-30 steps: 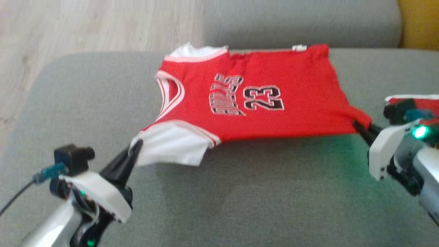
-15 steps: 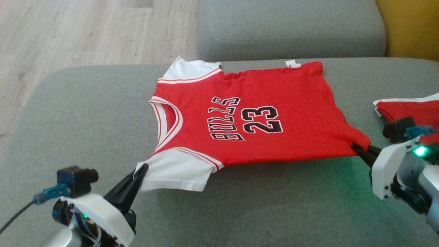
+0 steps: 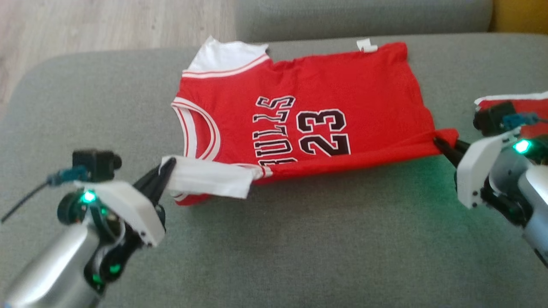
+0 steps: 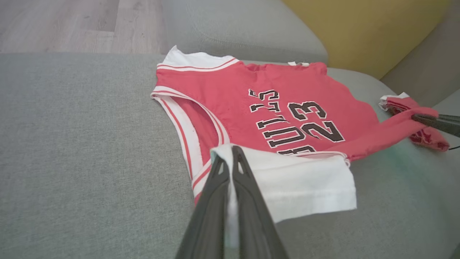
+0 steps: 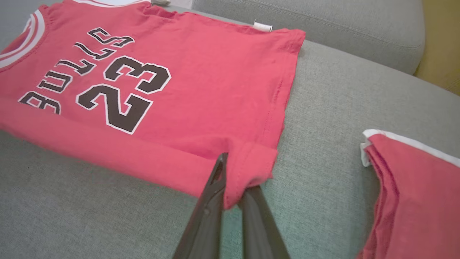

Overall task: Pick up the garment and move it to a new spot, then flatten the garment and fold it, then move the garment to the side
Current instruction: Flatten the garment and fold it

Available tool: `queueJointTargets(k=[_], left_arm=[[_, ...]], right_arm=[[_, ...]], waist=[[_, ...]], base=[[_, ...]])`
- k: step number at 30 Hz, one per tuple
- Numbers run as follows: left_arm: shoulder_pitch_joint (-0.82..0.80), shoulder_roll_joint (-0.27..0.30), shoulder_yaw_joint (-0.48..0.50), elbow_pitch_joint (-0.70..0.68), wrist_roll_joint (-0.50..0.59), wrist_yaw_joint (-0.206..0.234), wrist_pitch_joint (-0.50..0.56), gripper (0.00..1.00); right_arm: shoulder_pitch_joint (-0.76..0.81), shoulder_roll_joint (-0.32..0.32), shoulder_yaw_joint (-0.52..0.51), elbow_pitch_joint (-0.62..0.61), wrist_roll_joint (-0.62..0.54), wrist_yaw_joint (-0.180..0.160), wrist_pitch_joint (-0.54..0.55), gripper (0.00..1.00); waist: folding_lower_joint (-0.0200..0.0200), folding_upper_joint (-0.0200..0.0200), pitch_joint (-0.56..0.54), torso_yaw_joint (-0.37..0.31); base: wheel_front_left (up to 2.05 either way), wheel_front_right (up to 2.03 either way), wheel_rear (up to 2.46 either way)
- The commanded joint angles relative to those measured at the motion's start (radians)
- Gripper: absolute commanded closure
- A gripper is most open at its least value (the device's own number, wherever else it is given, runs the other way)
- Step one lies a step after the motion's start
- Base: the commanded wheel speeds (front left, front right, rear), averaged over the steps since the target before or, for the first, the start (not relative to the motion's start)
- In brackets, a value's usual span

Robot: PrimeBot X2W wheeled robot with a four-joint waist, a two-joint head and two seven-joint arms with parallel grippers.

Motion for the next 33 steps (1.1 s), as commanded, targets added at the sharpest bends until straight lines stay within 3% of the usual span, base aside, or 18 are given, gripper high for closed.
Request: queueJointTargets(k=[1, 12, 21, 22, 23, 24, 27, 30, 33], left_arm=[[-0.087, 0.026, 0.043, 0.001, 0.013, -0.008, 0.01, 1.0], [-0.355, -0.045, -0.03, 0.278, 0.092, -0.078, 0.1, 1.0], [-0.515, -0.091, -0.084, 0.463, 0.181, -0.117, 0.057, 1.0], [-0.529, -0.094, -0.093, 0.479, 0.194, -0.121, 0.049, 1.0], [-0.544, -0.097, -0.101, 0.495, 0.209, -0.123, 0.035, 0.84], [-0.559, -0.102, -0.103, 0.513, 0.223, -0.12, 0.016, 0.0], [-0.615, -0.119, -0.1, 0.561, 0.28, -0.085, -0.084, 0.0], [-0.664, -0.155, -0.056, 0.598, 0.307, -0.023, -0.245, 0.0], [-0.685, -0.2, 0.001, 0.618, 0.294, 0.007, -0.419, 0.0]], right_arm=[[-0.034, -0.006, -0.012, -0.011, -0.011, 0.002, 0.005, 1.0], [-0.183, 0.064, 0.013, 0.103, -0.045, 0.002, 0.056, 1.0], [-0.278, 0.094, 0.057, 0.173, -0.043, 0.002, 0.053, 1.0], [-0.292, 0.101, 0.051, 0.188, -0.041, 0.002, 0.05, 0.79], [-0.307, 0.108, 0.046, 0.203, -0.042, 0.002, 0.043, 0.0], [-0.326, 0.115, 0.043, 0.214, -0.052, 0.002, 0.025, 0.0], [-0.39, 0.132, 0.017, 0.263, -0.104, 0.002, -0.075, 0.0], [-0.45, 0.162, -0.048, 0.313, -0.147, 0.002, -0.23, 0.0], [-0.479, 0.185, -0.109, 0.361, -0.192, 0.002, -0.39, 0.0]], waist=[[-0.0002, 0.0, 0.026, -0.004], [-0.0002, 0.0, 0.121, -0.007], [-0.0002, 0.0, 0.194, -0.022], [-0.0002, 0.0, 0.202, -0.025], [-0.0002, 0.0, 0.208, -0.026], [-0.0002, 0.0, 0.215, -0.027], [-0.0002, 0.0, 0.228, -0.028], [-0.0002, 0.0, 0.229, -0.024], [-0.0002, 0.0, 0.211, -0.017]], base=[[0.0, 0.0, 0.0], [0.0, 0.0, 0.0], [0.0, 0.0, 0.0], [0.0, 0.0, 0.0], [0.0, 0.0, 0.0], [0.0, 0.0, 0.0], [0.0, 0.0, 0.0], [0.0, 0.0, 0.0], [0.0, 0.0, 0.0]])
